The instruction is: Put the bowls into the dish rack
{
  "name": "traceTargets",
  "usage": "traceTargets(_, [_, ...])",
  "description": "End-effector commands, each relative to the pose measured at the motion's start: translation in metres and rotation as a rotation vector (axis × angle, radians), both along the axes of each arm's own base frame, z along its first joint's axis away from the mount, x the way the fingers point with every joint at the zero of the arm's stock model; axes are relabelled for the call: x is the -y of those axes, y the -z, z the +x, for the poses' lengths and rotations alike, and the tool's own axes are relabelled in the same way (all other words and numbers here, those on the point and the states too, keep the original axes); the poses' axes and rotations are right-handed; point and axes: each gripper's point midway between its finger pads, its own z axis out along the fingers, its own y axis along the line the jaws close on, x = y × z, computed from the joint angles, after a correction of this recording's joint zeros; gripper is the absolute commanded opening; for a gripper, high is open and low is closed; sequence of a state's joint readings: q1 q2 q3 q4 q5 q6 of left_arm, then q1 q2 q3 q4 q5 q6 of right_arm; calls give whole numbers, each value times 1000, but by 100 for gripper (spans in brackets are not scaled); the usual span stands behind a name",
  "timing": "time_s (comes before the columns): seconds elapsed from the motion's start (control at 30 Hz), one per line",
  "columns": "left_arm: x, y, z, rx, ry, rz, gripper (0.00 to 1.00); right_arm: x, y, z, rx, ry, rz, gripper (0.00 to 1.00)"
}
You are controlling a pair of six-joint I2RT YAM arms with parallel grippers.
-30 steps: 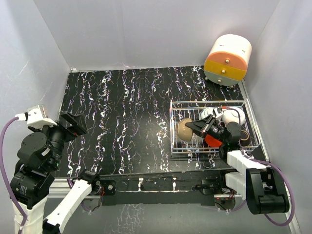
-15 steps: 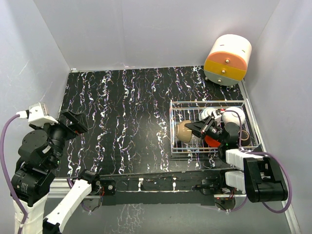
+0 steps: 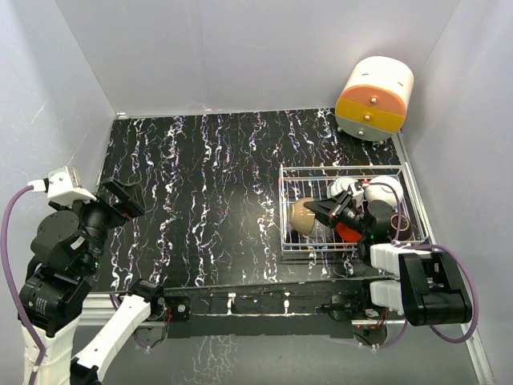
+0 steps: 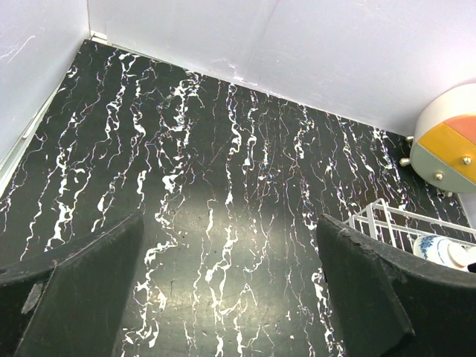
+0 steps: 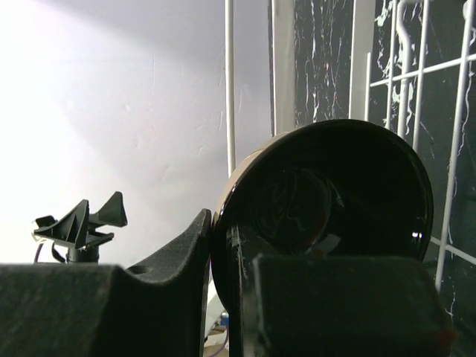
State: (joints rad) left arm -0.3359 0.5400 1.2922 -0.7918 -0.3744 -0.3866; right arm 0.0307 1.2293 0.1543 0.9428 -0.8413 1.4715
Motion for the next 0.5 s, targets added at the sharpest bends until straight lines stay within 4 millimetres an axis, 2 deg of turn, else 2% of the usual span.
traceTargets(0.0, [2, -11, 3, 22, 6, -2, 97, 9, 15, 10, -48, 81, -52, 10])
traceTargets(0.3, [2, -9, 3, 16, 9, 1, 97, 29, 31, 24, -92, 184, -227, 22])
traceTargets(0.47, [1, -8, 1, 17, 7, 1, 97, 29, 47, 19, -141, 169, -239, 24])
